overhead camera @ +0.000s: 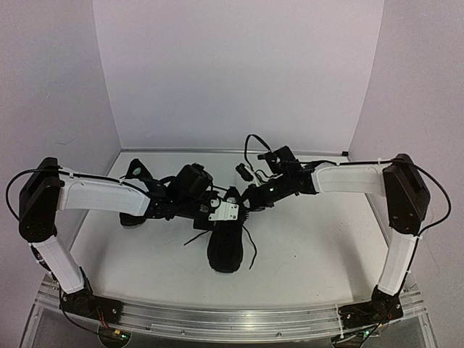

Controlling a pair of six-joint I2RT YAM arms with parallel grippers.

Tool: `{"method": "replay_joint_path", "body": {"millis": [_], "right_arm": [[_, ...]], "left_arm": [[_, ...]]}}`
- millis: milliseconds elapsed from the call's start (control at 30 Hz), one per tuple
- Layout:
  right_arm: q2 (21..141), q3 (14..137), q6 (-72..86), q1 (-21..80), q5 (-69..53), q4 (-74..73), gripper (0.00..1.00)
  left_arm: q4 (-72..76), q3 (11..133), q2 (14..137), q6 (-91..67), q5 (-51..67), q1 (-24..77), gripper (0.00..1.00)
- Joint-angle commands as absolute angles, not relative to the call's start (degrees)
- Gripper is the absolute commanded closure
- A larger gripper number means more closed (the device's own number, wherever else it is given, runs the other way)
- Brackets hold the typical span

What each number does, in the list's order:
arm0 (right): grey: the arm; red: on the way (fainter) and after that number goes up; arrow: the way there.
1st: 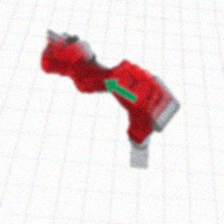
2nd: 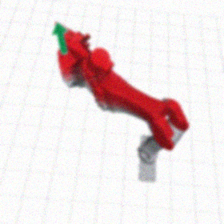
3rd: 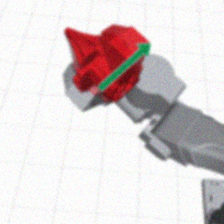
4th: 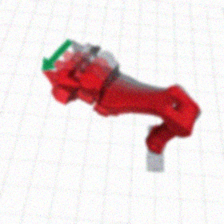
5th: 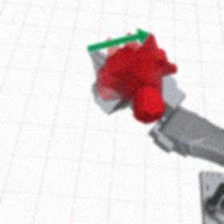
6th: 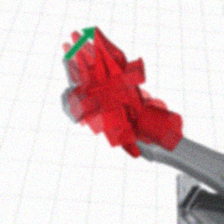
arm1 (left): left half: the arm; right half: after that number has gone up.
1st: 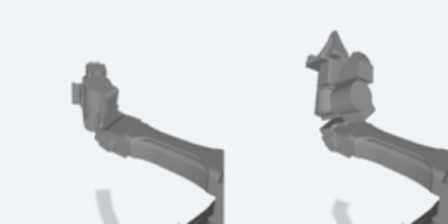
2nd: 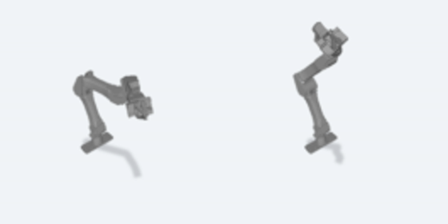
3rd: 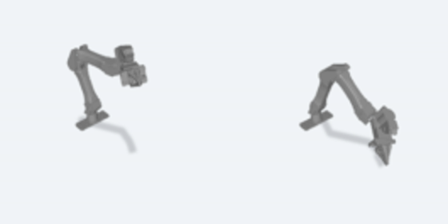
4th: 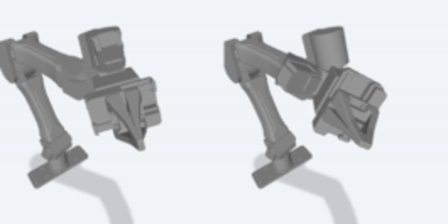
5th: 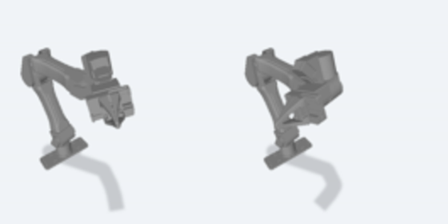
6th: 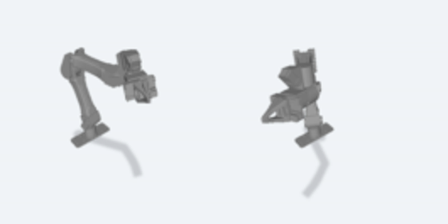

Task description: Tie the shoes

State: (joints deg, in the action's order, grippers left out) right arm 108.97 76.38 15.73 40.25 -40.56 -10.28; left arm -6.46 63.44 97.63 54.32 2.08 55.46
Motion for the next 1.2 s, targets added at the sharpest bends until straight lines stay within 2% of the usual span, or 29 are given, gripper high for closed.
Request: {"method": "replay_joint_path", "body": {"millis": [0,300,1167], "right_arm": [[107.9,75.7,16.2,39.9,-40.9,-8.6,1.0],[107.6,74.8,16.8,39.9,-42.5,-7.5,1.0],[104.1,71.2,20.7,38.7,-40.3,-2.7,1.0]], "left_arm": [[-4.7,66.9,100.0,53.4,1.4,55.4,1.0],[-0.3,66.3,100.4,51.2,-2.8,55.3,1.0],[2.0,64.0,101.0,49.0,-0.7,55.1,1.0]]}}
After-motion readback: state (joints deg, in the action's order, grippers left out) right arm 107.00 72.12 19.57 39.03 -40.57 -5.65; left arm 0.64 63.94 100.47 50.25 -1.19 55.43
